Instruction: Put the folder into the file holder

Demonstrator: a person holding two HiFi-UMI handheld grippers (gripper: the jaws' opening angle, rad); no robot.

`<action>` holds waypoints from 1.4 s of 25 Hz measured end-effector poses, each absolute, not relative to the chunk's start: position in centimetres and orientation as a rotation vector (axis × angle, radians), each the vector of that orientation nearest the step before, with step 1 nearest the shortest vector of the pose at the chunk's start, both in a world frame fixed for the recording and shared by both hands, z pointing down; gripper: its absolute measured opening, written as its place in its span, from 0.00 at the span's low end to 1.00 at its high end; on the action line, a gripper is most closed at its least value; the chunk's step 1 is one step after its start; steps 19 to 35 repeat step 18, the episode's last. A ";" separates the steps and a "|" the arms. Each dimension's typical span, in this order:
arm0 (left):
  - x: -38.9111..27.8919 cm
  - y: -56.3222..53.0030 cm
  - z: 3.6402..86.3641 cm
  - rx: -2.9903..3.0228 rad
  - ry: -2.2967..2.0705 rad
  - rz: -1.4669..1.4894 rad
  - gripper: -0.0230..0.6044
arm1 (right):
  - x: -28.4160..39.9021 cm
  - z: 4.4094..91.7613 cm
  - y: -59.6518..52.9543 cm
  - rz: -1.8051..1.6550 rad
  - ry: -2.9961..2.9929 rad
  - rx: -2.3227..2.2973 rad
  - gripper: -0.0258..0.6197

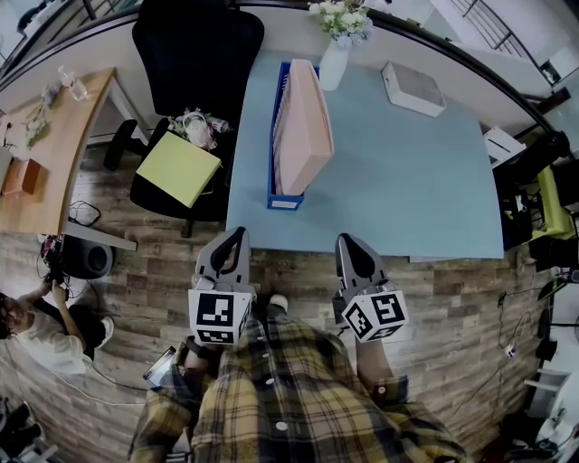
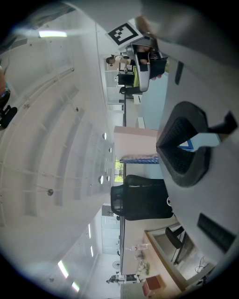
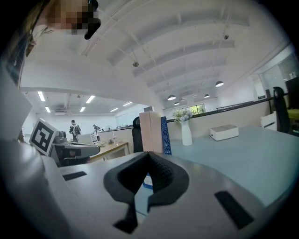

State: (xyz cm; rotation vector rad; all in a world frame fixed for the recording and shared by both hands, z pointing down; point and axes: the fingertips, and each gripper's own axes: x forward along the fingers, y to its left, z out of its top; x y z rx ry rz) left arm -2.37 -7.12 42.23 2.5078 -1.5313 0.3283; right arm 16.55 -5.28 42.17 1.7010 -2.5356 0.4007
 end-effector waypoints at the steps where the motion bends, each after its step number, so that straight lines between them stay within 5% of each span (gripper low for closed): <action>1: -2.4 -7.1 42.3 2.509 -1.528 0.333 0.02 | 16.6 42.2 -5.3 0.400 -2.534 1.702 0.04; 35: -2.7 -6.9 42.1 2.508 -1.531 0.327 0.02 | 16.4 42.2 -5.1 0.403 -2.529 1.710 0.04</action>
